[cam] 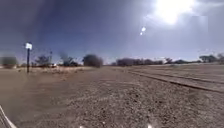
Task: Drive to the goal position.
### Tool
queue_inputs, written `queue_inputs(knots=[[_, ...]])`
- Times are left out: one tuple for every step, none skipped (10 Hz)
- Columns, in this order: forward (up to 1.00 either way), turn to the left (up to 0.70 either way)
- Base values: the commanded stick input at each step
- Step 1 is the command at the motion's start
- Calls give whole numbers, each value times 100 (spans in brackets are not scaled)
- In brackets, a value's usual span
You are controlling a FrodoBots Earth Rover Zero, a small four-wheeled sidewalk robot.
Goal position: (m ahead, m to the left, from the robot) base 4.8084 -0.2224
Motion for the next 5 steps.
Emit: queue_inputs(knots=[[70,0],[70,0],[70,0],[70,0],[70,0]])
